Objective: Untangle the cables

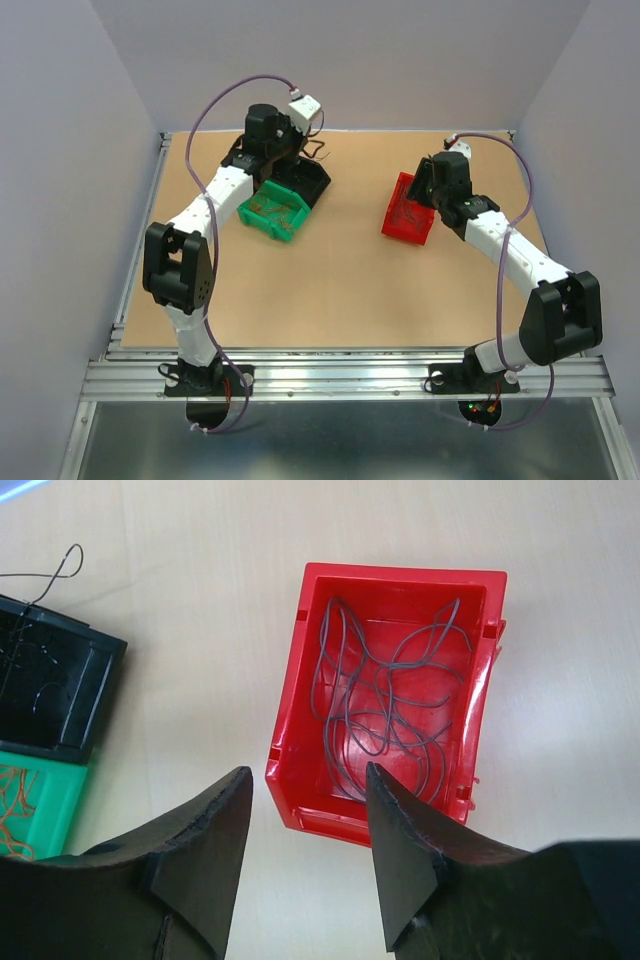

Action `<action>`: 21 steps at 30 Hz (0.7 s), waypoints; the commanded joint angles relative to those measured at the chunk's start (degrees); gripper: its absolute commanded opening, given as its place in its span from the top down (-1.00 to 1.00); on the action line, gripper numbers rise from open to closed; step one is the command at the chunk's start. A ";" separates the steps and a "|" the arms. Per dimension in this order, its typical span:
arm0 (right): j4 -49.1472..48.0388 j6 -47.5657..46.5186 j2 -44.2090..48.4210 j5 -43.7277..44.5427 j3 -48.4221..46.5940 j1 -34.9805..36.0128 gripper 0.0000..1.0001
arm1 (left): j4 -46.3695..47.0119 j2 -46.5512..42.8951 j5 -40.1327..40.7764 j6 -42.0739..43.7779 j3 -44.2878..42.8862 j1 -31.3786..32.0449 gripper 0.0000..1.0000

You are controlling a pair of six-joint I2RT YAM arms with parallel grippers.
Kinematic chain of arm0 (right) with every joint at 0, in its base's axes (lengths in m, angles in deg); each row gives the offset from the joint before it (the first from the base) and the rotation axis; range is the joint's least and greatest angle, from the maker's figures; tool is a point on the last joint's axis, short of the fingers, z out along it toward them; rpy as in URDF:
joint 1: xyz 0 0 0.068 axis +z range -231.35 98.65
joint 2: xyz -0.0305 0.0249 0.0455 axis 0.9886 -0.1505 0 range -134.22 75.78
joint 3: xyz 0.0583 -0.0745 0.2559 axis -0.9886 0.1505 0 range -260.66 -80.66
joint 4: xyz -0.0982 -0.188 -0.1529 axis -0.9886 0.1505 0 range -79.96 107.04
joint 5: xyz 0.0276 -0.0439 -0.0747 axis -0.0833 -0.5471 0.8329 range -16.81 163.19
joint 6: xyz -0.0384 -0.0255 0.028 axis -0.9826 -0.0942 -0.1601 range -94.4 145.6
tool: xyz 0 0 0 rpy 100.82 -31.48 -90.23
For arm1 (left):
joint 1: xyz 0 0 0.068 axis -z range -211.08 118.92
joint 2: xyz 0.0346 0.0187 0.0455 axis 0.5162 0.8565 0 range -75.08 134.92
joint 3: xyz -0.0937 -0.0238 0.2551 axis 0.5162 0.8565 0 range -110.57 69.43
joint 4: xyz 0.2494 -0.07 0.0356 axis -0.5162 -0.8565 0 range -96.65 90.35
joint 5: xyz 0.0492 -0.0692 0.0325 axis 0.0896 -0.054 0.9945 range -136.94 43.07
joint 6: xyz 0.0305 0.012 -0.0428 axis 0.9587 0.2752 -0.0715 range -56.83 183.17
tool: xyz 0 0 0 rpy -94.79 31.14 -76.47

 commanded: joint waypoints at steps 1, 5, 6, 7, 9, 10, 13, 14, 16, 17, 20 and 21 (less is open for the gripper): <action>-3.02 -0.20 1.88 0.24 1.28 0.28 -0.09 | 2.73 3.00 -5.87 -4.38 -7.36 -4.45 1.00; -3.02 -0.20 1.71 0.15 1.28 0.28 -0.09 | 2.64 6.87 -7.98 -5.96 -12.63 -6.22 1.00; -3.11 -0.11 1.62 0.15 1.28 0.28 -0.09 | 2.47 7.58 -8.07 -5.96 -13.17 -6.31 1.00; -3.11 -0.20 1.71 0.06 1.28 0.28 -0.09 | 1.94 8.89 -8.24 -5.88 -13.52 -6.39 1.00; -3.02 -0.20 1.71 0.06 1.28 0.37 -0.09 | 1.41 9.95 -9.12 -5.88 -14.14 -6.48 1.00; -3.02 -0.20 1.71 0.06 1.28 0.28 -0.09 | 1.41 10.13 -9.47 -5.88 -13.79 -6.57 1.00; -3.20 -0.20 1.53 -0.11 1.28 0.28 -0.09 | 1.41 9.61 -10.97 -5.53 -12.56 -7.10 1.00; -3.20 -0.11 1.44 -0.20 1.28 0.28 -0.09 | 1.41 9.35 -11.49 -4.74 -11.60 -7.27 1.00; -3.11 -0.20 1.36 -0.20 1.19 0.37 -0.09 | 1.41 8.21 -13.51 -3.86 -10.02 -7.89 1.00; -3.11 -0.20 1.36 -0.20 1.28 0.28 -0.09 | 1.24 7.94 -13.96 -3.25 -8.62 -7.98 1.00; -3.20 -0.20 1.36 -0.20 1.28 0.37 -0.09 | 0.18 6.88 -13.87 -1.05 -6.76 -8.33 1.00; -3.11 -0.20 1.44 -0.29 1.28 0.28 -0.09 | -0.34 6.80 -13.96 -0.52 -6.06 -8.42 1.00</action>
